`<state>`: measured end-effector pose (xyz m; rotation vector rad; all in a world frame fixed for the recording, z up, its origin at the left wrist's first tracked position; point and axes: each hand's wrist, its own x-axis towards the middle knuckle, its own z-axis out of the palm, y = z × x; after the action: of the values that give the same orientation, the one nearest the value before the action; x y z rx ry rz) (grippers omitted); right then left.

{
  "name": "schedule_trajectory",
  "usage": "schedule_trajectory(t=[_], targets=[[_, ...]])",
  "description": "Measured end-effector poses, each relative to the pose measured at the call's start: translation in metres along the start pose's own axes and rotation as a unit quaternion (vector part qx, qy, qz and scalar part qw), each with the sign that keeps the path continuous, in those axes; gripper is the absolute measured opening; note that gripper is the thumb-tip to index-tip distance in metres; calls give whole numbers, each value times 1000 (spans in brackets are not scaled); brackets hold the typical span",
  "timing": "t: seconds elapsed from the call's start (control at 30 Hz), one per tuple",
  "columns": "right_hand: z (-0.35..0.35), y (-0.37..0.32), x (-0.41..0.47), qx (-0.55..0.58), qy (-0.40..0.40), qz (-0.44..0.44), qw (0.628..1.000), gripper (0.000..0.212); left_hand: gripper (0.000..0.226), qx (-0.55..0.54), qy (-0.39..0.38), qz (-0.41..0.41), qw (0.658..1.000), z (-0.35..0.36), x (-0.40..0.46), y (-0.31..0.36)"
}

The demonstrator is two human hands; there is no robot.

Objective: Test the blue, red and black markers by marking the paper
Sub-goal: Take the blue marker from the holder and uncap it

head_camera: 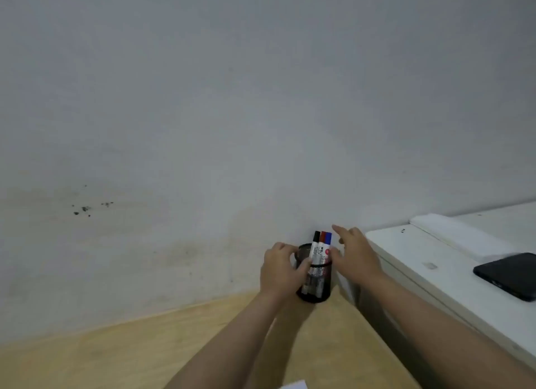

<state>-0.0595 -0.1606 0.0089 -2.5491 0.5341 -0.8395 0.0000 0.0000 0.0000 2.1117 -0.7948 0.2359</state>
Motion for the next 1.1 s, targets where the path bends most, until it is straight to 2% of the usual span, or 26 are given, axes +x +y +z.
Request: schedule_trajectory(t=[0.17,0.33,0.43,0.5,0.6,0.67,0.77,0.87,1.0,1.1], targets=[[8,8,15,-10,-6,2,1000,41,34,-18,14,-18,1000,17,14,-6],[7,5,17,79,52,-18,995,12,35,-39,40,-13,998,22,16,-10],[-2,-6,11,124,67,-34,989,10,34,-4,9,-4,1000,21,15,-12],[-12,-16,4,148,96,-44,983,16,30,11,-8,1,1000,17,12,-10],[-34,-33,-12,173,151,-91,969,18,21,-71,13,-40,997,-1,2,7],[-50,-46,-30,184,175,-130,959,15,23,-188,-26,-105,976,-19,-9,24],[-67,-67,-65,206,183,-173,946,13,33,-372,-143,-193,897,-49,-32,46],[-76,-87,-99,216,164,-209,940,15,35,-453,-166,-225,846,-79,-53,57],[-83,-113,-136,234,141,-253,928,20,17,-488,-149,-228,829,-112,-83,64],[-91,-129,-157,223,94,-286,927,24,16,-506,-92,-230,826,-137,-106,67]])
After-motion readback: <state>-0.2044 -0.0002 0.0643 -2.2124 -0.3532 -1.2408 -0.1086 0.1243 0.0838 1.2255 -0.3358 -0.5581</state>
